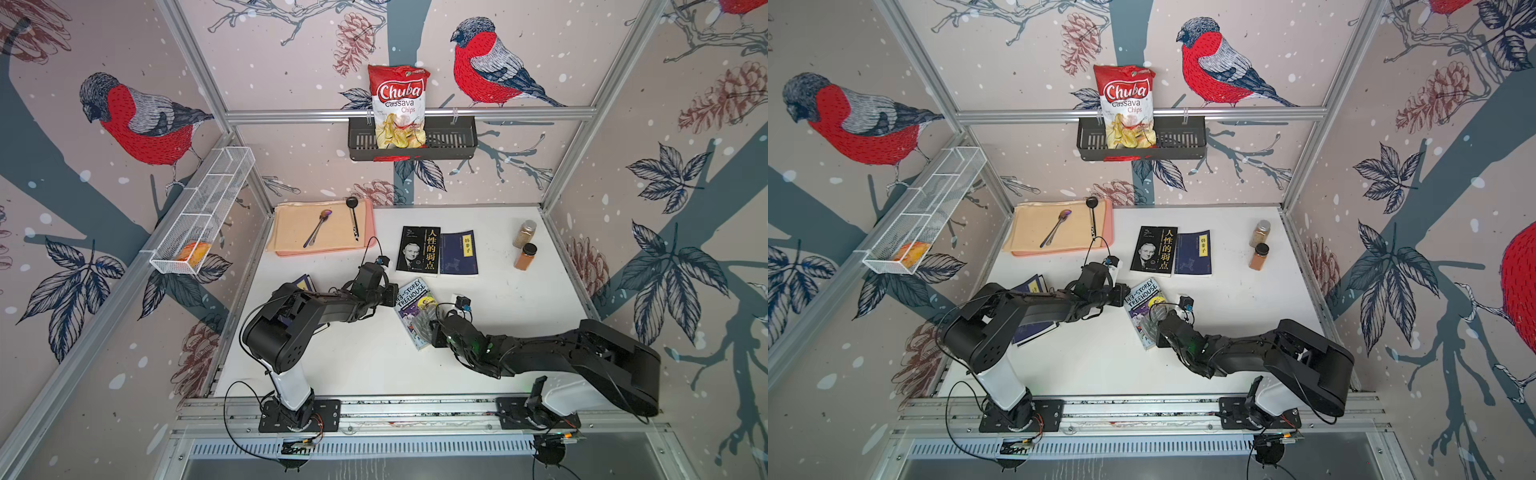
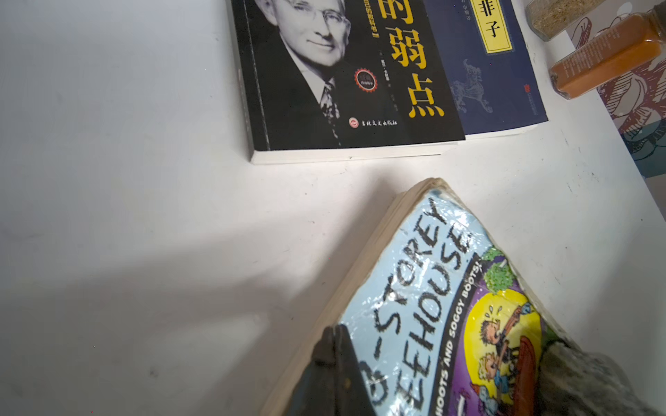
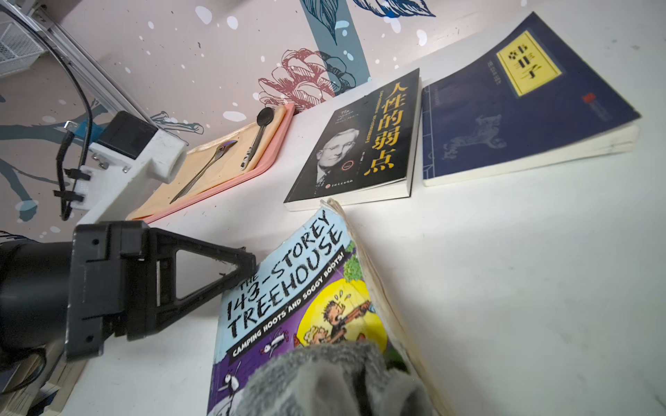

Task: Wipe the cover of the book
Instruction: Wipe the dirt from the cover of the book.

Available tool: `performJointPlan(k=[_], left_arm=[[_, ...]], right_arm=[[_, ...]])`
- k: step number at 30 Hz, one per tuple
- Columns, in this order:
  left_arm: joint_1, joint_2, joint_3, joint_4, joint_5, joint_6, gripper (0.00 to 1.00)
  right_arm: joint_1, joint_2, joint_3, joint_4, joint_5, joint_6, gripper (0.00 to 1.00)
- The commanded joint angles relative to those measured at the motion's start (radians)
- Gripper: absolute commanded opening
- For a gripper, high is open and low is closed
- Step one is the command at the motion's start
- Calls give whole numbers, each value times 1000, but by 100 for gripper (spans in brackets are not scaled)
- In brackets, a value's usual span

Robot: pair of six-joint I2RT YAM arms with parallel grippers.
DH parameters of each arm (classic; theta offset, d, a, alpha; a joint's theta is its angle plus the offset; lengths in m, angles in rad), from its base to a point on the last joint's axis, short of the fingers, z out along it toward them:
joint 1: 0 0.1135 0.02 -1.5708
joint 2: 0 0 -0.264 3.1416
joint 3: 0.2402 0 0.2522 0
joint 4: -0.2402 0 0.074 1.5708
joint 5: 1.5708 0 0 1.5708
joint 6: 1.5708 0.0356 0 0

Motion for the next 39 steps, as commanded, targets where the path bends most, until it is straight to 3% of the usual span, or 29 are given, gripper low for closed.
performJointPlan(k=[1,11,20,29,39], left_arm=[[4,21,-10,-280,-56,21,0],[3,33,46,-295,-19,43,0],[-4,29,24,-274,24,42,0],[-5,-14,3,-258,39,45,0],[-3,-235,34,-289,57,78,0]], right_arm=[[20,14,-6,-475,-68,57,12],[145,265,160,-377,-137,18,11],[107,388,309,-324,-143,-76,11],[20,332,332,-289,-180,-161,10],[-65,182,337,-328,-202,-253,10]])
